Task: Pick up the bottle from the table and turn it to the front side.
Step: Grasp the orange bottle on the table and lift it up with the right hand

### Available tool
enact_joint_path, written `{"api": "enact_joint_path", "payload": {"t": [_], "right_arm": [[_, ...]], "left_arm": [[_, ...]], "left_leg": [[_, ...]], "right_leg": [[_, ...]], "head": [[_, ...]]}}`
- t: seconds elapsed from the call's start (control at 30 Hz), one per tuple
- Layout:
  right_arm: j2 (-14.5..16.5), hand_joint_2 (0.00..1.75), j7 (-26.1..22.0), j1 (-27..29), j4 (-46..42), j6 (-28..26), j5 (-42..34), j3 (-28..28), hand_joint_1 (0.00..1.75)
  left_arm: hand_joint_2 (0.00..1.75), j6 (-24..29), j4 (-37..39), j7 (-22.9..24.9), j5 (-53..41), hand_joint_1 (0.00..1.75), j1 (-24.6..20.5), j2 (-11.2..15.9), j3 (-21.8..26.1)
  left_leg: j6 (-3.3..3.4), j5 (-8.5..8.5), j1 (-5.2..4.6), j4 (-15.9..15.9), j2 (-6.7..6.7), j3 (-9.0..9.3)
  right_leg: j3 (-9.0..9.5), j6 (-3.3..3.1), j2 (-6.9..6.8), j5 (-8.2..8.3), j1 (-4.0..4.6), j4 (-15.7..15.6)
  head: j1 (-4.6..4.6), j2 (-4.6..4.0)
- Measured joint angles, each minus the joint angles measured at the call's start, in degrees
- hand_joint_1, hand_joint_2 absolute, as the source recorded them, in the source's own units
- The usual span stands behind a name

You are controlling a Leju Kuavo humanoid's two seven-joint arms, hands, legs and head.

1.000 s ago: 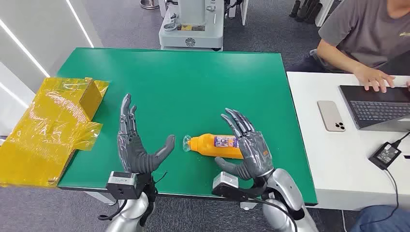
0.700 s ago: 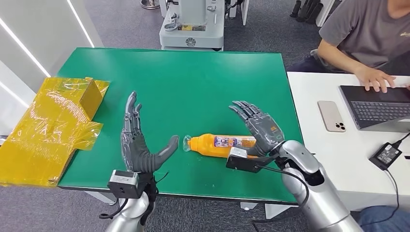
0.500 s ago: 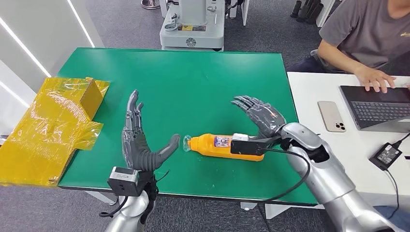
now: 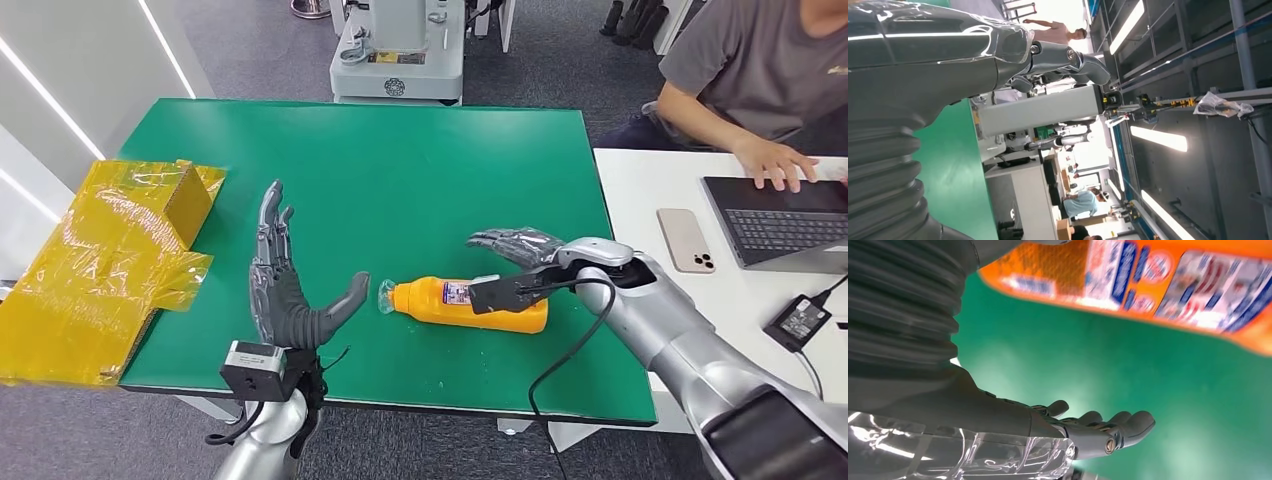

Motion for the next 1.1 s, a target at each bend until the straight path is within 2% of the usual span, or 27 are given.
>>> {"api": "enact_joint_path", "payload": {"t": [0.27, 0.9, 1.1], "right_arm": [[2.7, 1.75, 0.5, -1.4, 5.7, 0.3, -0.6, 3.3, 0.00], [4.2, 1.75, 0.8, -2.1, 9.9, 1.9, -3.1, 6.2, 0.00], [4.6, 1.75, 3.0, -2.0, 11.9, 1.8, -3.8, 7.2, 0.00]], "left_arm": [[1.75, 0.4, 0.0, 0.0, 0.1, 0.00, 0.0, 0.0, 0.0], [1.75, 1.6, -0.2, 0.3, 0.3, 0.00, 0.3, 0.1, 0.0], [1.75, 2.2, -0.4, 0.9, 0.4, 0.00, 0.4, 0.2, 0.0]], "left_leg": [[-0.01, 0.01, 0.00, 0.0, -0.02, 0.00], [-0.01, 0.01, 0.00, 0.0, -0.01, 0.01], [-0.01, 0.01, -0.01, 0.0, -0.02, 0.00]], "right_leg": [[0.00, 0.00, -0.02, 0.00, 0.00, 0.0], [0.00, 0.00, -0.01, 0.00, 0.00, 0.0], [0.00, 0.00, -0.02, 0.00, 0.00, 0.0]], "head": [[0.00, 0.00], [0.00, 0.00], [0.01, 0.00]]}}
